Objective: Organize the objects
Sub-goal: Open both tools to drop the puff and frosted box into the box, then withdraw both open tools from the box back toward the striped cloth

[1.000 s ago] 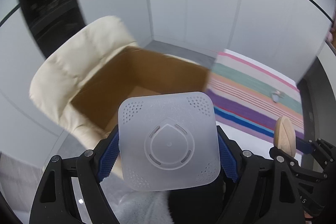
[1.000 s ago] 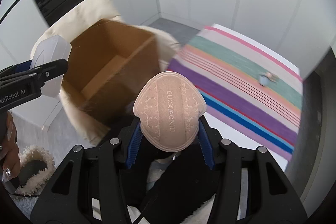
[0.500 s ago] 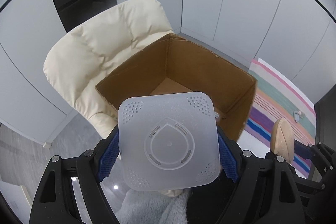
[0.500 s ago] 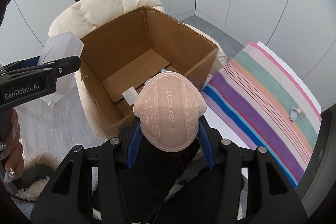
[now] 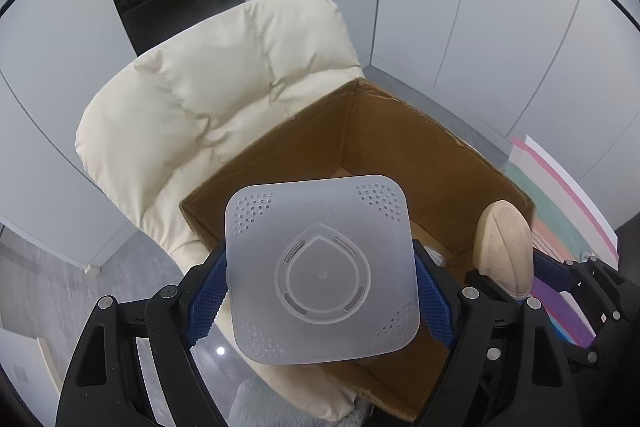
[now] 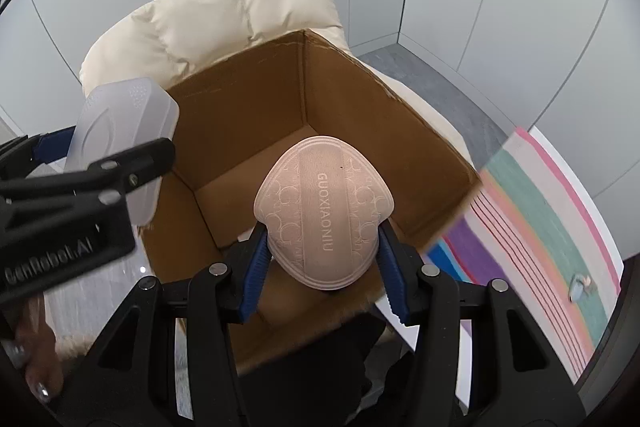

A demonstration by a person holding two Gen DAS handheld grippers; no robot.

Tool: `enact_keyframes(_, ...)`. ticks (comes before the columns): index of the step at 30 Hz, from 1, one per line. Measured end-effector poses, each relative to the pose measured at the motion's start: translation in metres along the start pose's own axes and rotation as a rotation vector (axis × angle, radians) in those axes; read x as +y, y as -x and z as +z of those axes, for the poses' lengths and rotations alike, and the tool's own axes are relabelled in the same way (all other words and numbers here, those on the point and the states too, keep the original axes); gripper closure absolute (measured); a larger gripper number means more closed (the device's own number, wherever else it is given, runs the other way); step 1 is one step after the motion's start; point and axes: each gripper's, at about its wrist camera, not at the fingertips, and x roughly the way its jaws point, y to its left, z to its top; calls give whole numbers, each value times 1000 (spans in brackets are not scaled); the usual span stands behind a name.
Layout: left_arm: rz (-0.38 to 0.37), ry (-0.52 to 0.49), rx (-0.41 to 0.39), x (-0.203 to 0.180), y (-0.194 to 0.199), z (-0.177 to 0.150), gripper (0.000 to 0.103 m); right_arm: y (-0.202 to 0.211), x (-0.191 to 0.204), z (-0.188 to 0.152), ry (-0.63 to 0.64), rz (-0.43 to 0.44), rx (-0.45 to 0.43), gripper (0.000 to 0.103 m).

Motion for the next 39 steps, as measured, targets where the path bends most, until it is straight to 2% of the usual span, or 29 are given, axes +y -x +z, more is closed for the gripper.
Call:
enact_keyframes(4, -25, 36, -15, 3, -12, 6, 18, -10, 7, 11, 18, -6, -17, 49)
enact_keyframes(9, -13, 33, -2, 0, -21, 7, 18, -19, 10, 15, 24, 8, -17, 49)
enact_keyframes(10, -17, 34, 0, 1, -22, 7, 18, -19, 11, 15, 27, 10, -20, 46)
enact_keyframes(12, 15, 32, 20, 0, -26, 8, 10, -17, 12, 14, 37, 8, -43, 30)
enact_keyframes(13, 42, 31, 29, 0, -27, 8, 2, -16, 13, 14, 42, 1, -49, 12)
enact_keyframes(14, 55, 32, 29, 1, -27, 7, 1, -14, 14, 14, 50, -19, -60, 1)
enact_keyframes(17, 41, 54, 29, 6, -25, 7, 1, -9, 18, 14, 69, -37, -97, 1)
enact_keyframes(29, 19, 71, 9, 12, -7, 4, 1, 0, 13, 10, 30, -25, -77, 1)
enact_keyframes(39, -6, 98, 25, 29, 10, -28, 1, 21, 1, -12, -88, -30, -75, 1)
